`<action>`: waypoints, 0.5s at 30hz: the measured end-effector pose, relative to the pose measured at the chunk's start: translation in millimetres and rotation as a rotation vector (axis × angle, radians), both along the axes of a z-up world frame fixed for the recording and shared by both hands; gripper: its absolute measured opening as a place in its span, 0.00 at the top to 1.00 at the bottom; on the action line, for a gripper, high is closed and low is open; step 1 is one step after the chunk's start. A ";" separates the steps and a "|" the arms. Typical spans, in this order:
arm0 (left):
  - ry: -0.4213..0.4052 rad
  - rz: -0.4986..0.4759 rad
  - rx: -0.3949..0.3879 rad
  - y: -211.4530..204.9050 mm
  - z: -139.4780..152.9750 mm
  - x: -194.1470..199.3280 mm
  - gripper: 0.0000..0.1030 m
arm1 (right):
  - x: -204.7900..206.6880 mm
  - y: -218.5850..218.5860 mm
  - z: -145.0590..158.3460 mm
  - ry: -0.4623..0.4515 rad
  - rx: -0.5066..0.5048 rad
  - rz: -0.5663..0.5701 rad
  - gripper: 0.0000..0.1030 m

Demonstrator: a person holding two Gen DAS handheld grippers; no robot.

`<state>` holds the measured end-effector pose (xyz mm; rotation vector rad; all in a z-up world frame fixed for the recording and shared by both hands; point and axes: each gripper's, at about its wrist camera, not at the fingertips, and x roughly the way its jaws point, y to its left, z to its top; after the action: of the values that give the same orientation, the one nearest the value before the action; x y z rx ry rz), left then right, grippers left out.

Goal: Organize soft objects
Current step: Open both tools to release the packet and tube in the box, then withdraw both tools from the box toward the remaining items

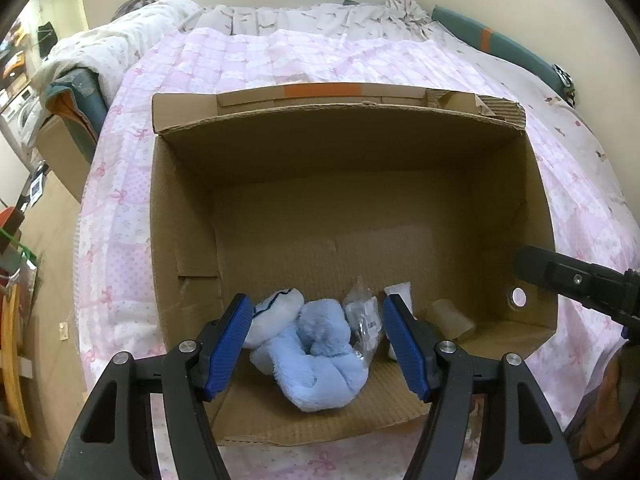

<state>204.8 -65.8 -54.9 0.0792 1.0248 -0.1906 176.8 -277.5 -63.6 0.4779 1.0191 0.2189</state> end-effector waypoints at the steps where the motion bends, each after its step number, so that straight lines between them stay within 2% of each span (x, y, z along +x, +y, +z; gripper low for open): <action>1: -0.001 0.002 0.000 0.1 0.5 0.1 0.37 | 0.7 -0.1 0.8 0.000 0.000 -0.001 0.26; 5: -0.011 0.013 -0.011 1.0 4.7 -1.9 0.37 | 1.1 1.7 1.5 -0.005 -0.009 0.004 0.26; 9: 0.002 -0.018 -0.035 0.7 9.3 -6.8 0.37 | -0.2 3.1 1.5 -0.008 -0.017 0.010 0.26; 15: -0.021 0.014 -0.065 16.1 28.8 -26.1 0.37 | -3.2 5.1 6.1 -0.027 -0.036 0.014 0.26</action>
<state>178.7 -49.7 -26.2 0.0149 0.9977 -0.2094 173.6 -272.4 -57.4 0.4344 0.9986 0.2190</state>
